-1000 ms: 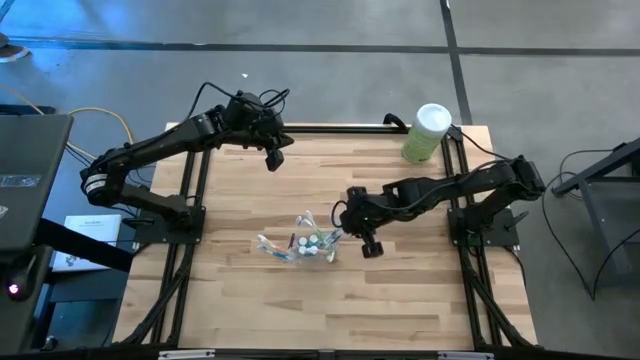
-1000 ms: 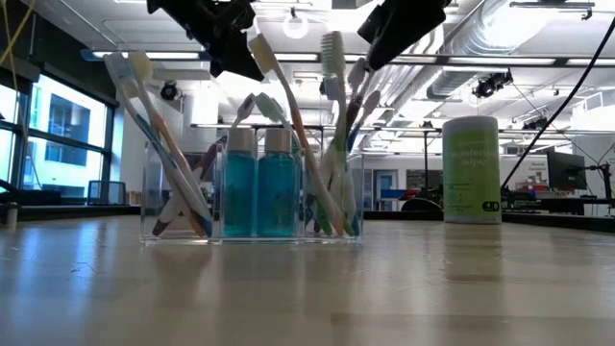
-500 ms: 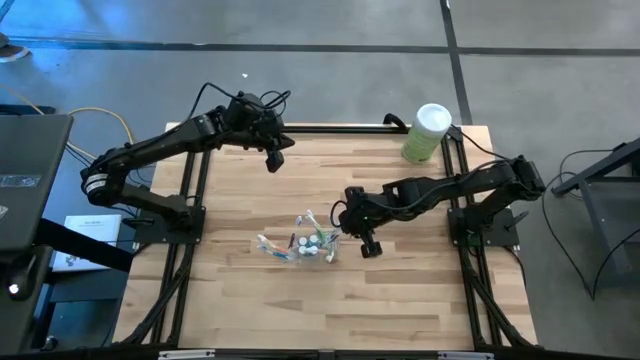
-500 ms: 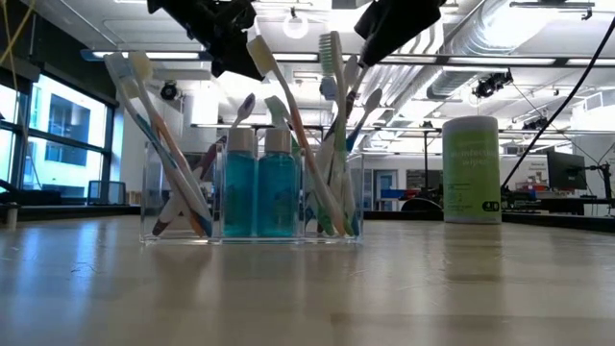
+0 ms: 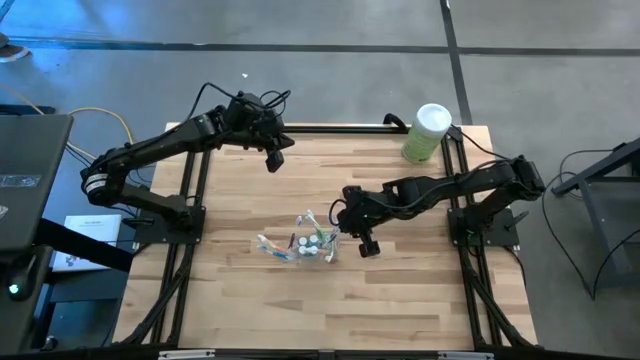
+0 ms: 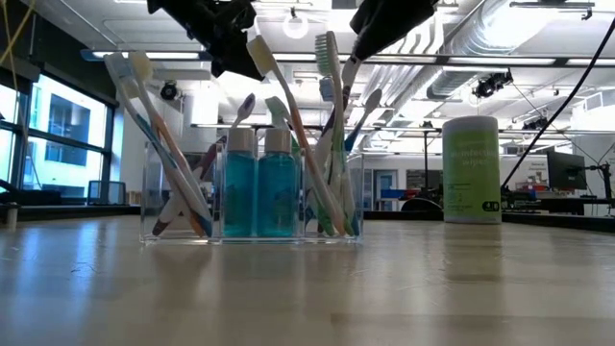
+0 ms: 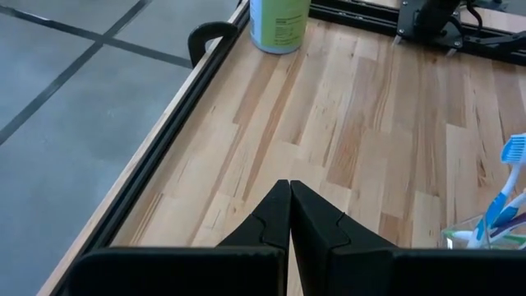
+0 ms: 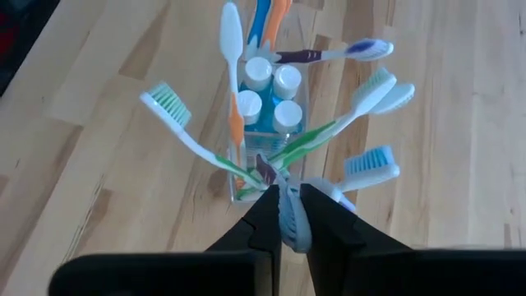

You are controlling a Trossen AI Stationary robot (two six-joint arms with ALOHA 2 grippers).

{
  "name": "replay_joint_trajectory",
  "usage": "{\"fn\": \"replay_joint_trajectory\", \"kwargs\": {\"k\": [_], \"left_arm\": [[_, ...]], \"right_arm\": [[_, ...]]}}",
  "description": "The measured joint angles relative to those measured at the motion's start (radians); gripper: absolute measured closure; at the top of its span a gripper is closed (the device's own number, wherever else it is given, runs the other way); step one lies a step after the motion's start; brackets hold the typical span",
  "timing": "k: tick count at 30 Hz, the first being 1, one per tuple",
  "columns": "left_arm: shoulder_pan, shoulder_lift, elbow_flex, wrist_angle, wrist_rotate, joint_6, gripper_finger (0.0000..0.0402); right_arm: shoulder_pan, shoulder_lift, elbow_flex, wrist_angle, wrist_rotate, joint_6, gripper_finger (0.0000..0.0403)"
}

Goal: Pick & Place toothbrushing station
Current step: Put the violet toothbrush into the transparent organizer

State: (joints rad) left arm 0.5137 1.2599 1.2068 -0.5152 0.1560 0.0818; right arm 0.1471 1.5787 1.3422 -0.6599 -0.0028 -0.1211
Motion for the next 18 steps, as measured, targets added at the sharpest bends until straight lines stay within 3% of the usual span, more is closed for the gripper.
{"fn": "replay_joint_trajectory", "kwargs": {"k": [18], "left_arm": [[-0.002, 0.001, 0.000, 0.001, 0.003, 0.003, 0.0399]], "right_arm": [[-0.003, 0.090, 0.000, 0.062, 0.028, -0.058, 0.0370]]}}
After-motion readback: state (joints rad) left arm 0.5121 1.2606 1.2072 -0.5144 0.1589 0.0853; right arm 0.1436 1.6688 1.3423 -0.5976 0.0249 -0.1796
